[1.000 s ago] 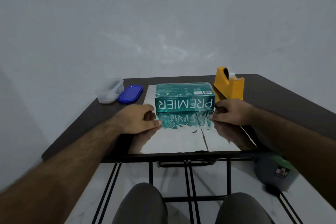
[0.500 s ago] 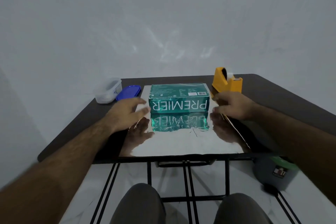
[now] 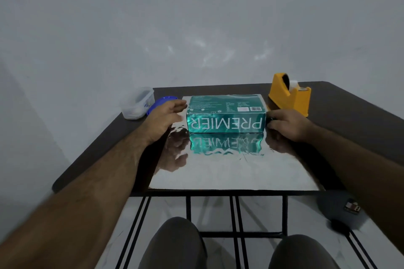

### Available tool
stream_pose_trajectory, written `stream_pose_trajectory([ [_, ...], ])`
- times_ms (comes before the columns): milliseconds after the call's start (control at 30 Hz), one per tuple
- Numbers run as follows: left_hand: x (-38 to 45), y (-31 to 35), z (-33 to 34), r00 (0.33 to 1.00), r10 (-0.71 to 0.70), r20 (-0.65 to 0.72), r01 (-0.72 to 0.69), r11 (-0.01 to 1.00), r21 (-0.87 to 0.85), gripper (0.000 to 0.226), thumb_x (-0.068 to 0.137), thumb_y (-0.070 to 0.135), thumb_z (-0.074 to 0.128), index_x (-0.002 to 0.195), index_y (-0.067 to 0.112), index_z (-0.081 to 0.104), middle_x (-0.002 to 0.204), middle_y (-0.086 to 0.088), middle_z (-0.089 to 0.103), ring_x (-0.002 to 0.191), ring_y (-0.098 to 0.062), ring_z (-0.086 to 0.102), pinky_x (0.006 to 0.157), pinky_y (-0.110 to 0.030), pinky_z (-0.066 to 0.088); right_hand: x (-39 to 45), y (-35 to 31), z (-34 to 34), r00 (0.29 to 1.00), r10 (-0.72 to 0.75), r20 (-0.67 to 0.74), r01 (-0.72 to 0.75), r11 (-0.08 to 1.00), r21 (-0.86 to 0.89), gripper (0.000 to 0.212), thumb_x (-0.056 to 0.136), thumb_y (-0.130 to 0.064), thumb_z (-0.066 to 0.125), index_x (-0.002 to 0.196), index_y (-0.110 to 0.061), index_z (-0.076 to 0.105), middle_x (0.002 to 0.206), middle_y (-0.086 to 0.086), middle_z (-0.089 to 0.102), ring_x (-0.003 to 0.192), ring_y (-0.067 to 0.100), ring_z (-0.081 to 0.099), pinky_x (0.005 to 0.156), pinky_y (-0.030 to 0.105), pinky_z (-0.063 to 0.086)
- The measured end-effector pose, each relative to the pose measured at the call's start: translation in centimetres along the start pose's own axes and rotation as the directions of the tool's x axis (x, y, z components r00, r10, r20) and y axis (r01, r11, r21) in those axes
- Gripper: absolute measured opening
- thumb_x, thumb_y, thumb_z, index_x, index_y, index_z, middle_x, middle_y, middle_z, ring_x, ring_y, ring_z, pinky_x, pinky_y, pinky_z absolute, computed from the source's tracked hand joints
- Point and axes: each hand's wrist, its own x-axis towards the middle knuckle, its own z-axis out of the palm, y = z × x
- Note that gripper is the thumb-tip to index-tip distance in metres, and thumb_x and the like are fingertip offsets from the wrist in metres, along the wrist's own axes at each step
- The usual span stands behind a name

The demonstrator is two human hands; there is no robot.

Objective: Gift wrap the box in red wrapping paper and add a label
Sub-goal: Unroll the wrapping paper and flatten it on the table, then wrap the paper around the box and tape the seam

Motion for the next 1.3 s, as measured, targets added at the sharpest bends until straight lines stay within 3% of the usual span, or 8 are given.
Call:
stream_pose_trajectory([
  [133,-0.6,0.8,1.3,0.991,0.126,0.048,-0.13,0.988,0.083,0.079,0.077,0.051,0.09,0.147,0.055,0.053,0.159,0.008,0.055,0.149,-0.012,0.049,0.125,-0.049,0.039,-0.2,-0.2,0.4,1.0,0.014,0.005,-0.015,0.99,0.138,0.023,0.108,-0.014,0.053,0.114,-0.011,0.075,0.091,0.019,0.075,0.081,0.031,0.069,0.061,0.016,0.051],
  [300,-1.0,0.7,1.8,0.983,0.18,0.044,-0.186,0.956,0.228,0.076,0.067,0.075,0.088,0.135,0.054,0.065,0.159,0.02,0.052,0.15,-0.001,0.044,0.128,-0.048,0.036,-0.4,-0.4,0.1,1.0,0.014,0.018,-0.016,0.995,0.094,0.028,0.11,-0.031,0.052,0.103,-0.013,0.073,0.089,0.007,0.076,0.089,0.027,0.072,0.085,0.046,0.057],
  [467,-1.3,0.9,1.9,0.982,0.189,-0.003,-0.184,0.959,0.217,0.064,0.072,0.05,0.09,0.132,0.049,0.069,0.157,0.016,0.054,0.147,0.0,0.048,0.125,-0.045,0.041,-0.6,-0.6,0.0,1.0,-0.009,0.013,0.008,0.999,0.046,0.028,0.109,-0.037,0.052,0.108,-0.019,0.074,0.095,0.0,0.076,0.092,0.02,0.071,0.087,0.046,0.057],
  [633,-0.5,2.1,1.8,0.973,0.227,-0.054,-0.222,0.972,0.078,0.059,0.084,0.039,0.089,0.135,0.054,0.065,0.151,0.016,0.061,0.146,-0.01,0.052,0.122,-0.042,0.043,0.3,-0.2,-1.0,0.983,-0.089,-0.163,0.084,0.996,-0.036,0.042,0.108,-0.038,0.053,0.139,-0.013,0.065,0.137,0.003,0.067,0.128,0.022,0.06,0.109,0.041,0.046],
  [733,1.8,4.4,1.2,0.968,0.218,-0.126,-0.214,0.976,0.044,0.042,0.09,0.038,0.078,0.13,0.047,0.067,0.142,0.01,0.067,0.136,-0.009,0.059,0.117,-0.034,0.046,2.1,-1.0,-2.4,0.967,-0.101,-0.233,0.108,0.994,0.016,0.037,0.11,-0.031,0.052,0.137,-0.01,0.066,0.133,0.005,0.069,0.124,0.02,0.06,0.102,0.03,0.041],
  [967,8.9,4.5,0.3,0.988,0.014,-0.155,-0.003,0.997,0.072,0.016,0.105,0.021,0.069,0.118,0.022,0.077,0.124,0.005,0.076,0.124,-0.009,0.066,0.109,-0.025,0.048,9.3,-2.8,-4.0,0.978,0.012,-0.209,-0.012,1.0,0.0,0.03,0.107,-0.022,0.057,0.131,-0.01,0.07,0.127,0.011,0.07,0.119,0.028,0.062,0.097,0.033,0.048],
  [1133,13.5,1.5,-0.8,0.993,-0.044,-0.111,0.08,0.935,0.345,0.02,0.099,0.016,0.071,0.116,0.021,0.079,0.113,0.003,0.079,0.112,-0.015,0.073,0.106,-0.033,0.056,14.9,-1.9,-3.8,0.995,0.025,-0.096,-0.057,0.937,-0.344,0.036,0.1,-0.007,0.059,0.131,-0.019,0.072,0.14,0.005,0.068,0.127,0.029,0.061,0.107,0.039,0.051],
  [1300,16.3,-0.5,-1.0,1.0,-0.02,0.005,0.009,0.63,0.776,0.045,0.108,0.033,0.059,0.151,0.019,0.058,0.151,0.0,0.062,0.141,-0.02,0.056,0.123,-0.04,0.035,18.2,-0.5,-3.0,0.997,0.071,-0.035,-0.078,0.83,-0.553,0.04,0.099,-0.013,0.055,0.137,-0.02,0.066,0.138,0.007,0.067,0.122,0.03,0.062,0.099,0.036,0.052],
])
